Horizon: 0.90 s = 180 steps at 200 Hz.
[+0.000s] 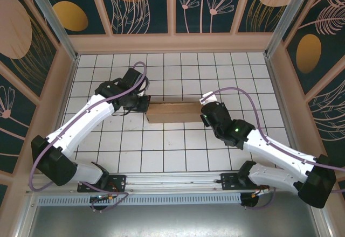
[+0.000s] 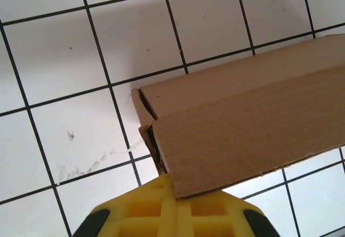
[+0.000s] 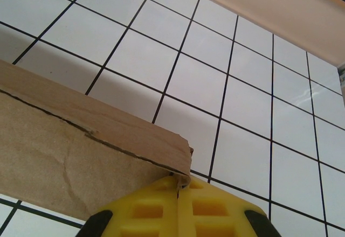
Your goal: Fold the paper box
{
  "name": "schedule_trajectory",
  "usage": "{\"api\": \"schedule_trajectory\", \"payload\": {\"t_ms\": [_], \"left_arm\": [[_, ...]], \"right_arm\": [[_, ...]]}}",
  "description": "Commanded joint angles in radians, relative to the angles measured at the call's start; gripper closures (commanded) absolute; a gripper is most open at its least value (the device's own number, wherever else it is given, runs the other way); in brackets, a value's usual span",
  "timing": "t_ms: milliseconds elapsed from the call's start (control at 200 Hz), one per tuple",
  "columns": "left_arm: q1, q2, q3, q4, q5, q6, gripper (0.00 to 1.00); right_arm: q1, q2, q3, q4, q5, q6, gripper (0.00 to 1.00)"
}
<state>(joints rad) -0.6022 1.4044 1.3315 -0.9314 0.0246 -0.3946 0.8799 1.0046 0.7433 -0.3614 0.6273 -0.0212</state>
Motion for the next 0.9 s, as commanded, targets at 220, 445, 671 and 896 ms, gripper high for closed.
{"api": "schedule_trajectory", "payload": {"t_ms": [220, 445, 671, 896], "left_arm": [[-0.012, 0.025, 0.021, 0.009, -0.008, 0.056, 1.0], [-0.013, 0.025, 0.003, 0.041, 0.013, 0.044, 1.0], [-0.012, 0.025, -0.055, 0.136, 0.062, 0.013, 1.0], [-0.013, 0.058, -0.059, 0.176, 0.08, 0.014, 1.0]], "right_arm": [[0.022, 0.018, 0.014, 0.007, -0.065, -0.013, 1.0], [0.021, 0.025, 0.014, 0.009, -0.07, 0.002, 1.0], [-0.078, 0.031, 0.051, -0.011, -0.23, 0.134, 1.0], [-0.231, 0.082, 0.163, -0.101, -0.441, 0.276, 1.0]]}}
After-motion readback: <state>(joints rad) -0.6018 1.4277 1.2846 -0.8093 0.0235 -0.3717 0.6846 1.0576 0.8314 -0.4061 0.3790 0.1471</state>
